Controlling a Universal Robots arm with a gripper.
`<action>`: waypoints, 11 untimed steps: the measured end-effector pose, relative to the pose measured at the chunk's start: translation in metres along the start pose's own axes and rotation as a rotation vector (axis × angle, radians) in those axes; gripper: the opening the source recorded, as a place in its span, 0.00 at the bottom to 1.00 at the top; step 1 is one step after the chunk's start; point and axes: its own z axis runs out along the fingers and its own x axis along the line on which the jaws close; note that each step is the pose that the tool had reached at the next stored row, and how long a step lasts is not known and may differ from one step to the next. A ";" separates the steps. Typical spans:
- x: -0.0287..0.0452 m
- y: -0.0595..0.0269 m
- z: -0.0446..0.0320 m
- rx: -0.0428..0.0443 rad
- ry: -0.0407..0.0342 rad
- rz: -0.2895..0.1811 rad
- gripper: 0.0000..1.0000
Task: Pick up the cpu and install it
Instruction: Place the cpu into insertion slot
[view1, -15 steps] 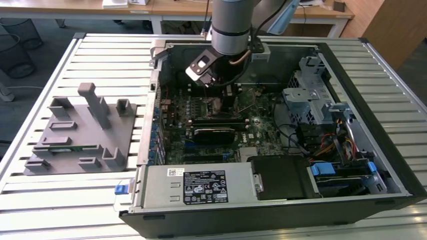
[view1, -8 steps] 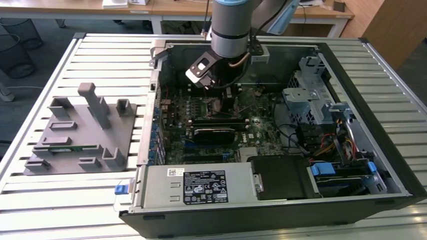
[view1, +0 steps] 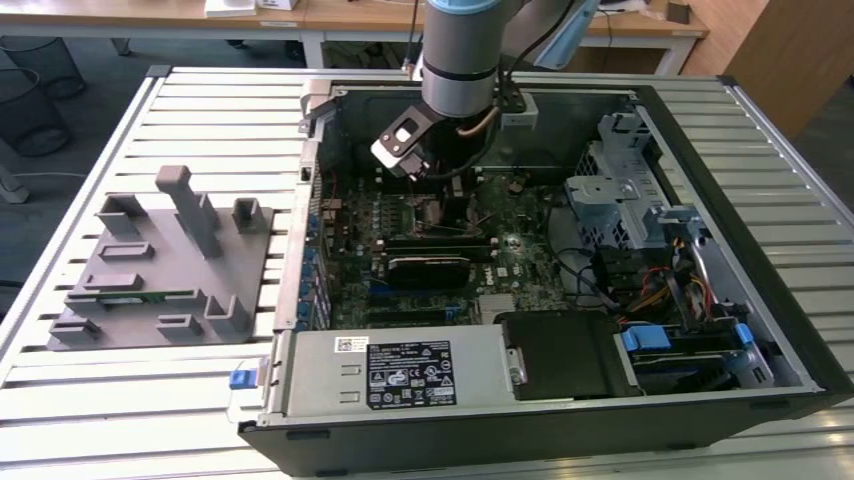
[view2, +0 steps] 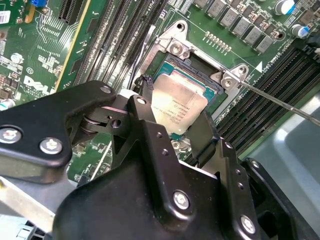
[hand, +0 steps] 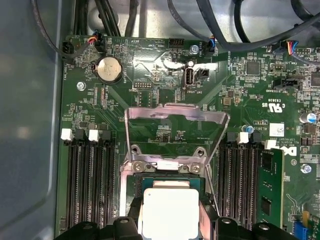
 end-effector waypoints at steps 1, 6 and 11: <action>0.0002 0.0000 0.0000 0.0000 0.0000 0.000 0.53; 0.0005 0.0000 0.0000 -0.0003 0.0001 -0.014 0.53; 0.0009 -0.0002 0.0010 -0.0004 0.0005 -0.016 0.53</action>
